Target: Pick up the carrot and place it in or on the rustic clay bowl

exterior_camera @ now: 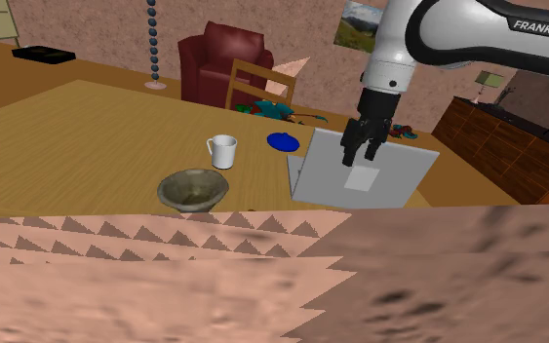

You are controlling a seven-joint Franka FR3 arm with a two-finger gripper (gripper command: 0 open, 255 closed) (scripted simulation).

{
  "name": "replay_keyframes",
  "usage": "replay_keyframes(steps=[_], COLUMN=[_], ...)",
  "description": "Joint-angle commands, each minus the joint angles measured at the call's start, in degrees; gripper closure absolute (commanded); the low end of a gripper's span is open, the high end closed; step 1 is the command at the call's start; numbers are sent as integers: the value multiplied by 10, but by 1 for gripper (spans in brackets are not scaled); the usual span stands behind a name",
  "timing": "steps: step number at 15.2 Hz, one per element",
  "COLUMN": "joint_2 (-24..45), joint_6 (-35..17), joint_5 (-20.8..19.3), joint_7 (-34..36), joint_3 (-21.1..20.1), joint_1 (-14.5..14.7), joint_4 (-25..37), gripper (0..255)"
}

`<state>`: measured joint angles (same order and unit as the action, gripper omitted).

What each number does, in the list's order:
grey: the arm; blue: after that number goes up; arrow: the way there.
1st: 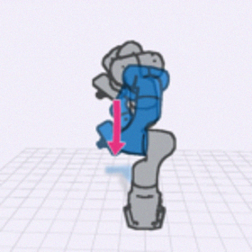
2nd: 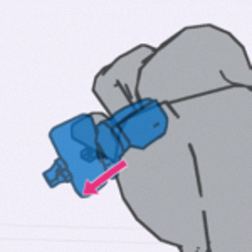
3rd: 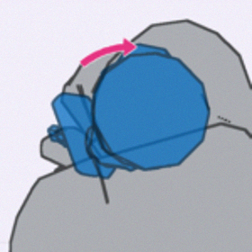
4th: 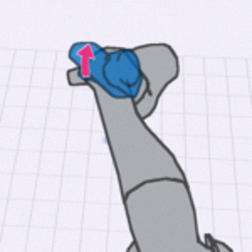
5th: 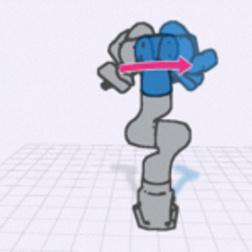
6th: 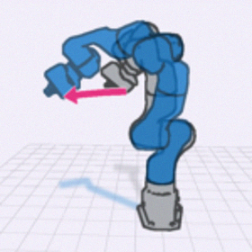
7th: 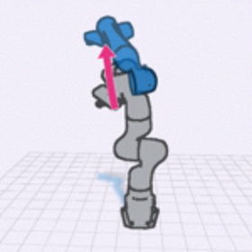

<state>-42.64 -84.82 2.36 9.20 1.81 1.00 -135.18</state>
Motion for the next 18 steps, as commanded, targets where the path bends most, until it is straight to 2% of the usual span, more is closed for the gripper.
replay_keyframes(steps=[1, 10, 18], joint_2=[0, 85, 218], joint_6=[0, -195, -370], joint_5=[0, 15, 12], joint_7=[0, 6, 20], joint_3=[0, -48, -92], joint_1=[0, 32, 54], joint_4=[0, -85, -106], gripper=[0, 0, 0])
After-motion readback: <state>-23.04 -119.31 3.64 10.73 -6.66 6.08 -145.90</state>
